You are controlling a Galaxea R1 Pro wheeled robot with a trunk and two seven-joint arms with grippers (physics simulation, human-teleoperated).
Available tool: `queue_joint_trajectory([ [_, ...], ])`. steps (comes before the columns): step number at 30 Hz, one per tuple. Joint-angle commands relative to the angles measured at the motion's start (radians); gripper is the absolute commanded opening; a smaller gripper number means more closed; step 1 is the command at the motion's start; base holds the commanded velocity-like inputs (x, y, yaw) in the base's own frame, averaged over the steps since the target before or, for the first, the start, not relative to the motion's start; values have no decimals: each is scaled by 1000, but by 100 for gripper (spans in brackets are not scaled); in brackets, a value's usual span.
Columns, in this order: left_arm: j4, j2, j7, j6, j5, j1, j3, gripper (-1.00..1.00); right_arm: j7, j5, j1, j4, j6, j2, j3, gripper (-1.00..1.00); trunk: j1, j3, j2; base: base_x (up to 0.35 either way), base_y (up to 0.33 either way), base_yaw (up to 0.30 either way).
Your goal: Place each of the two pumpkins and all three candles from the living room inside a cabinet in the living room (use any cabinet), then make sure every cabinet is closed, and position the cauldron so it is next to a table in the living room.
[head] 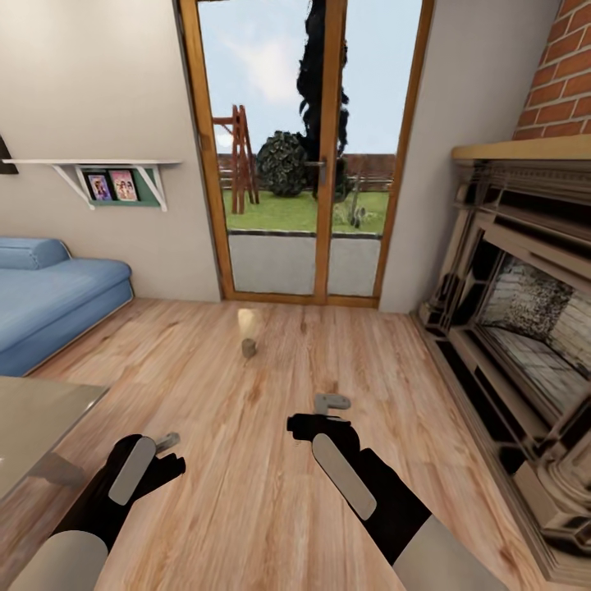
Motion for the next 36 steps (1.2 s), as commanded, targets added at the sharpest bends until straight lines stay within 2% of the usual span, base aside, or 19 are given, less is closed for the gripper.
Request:
queue_joint_trajectory([
  [1,-1,0,9,2,11,0,0,100,-9,-8,-1,-2,2,0,2,100,1,-1,0,335,0,0],
  [36,-2,0,10,2,11,0,0,100,-7,-8,-2,-3,1,-3,2,100,1,-1,0,335,0,0],
])
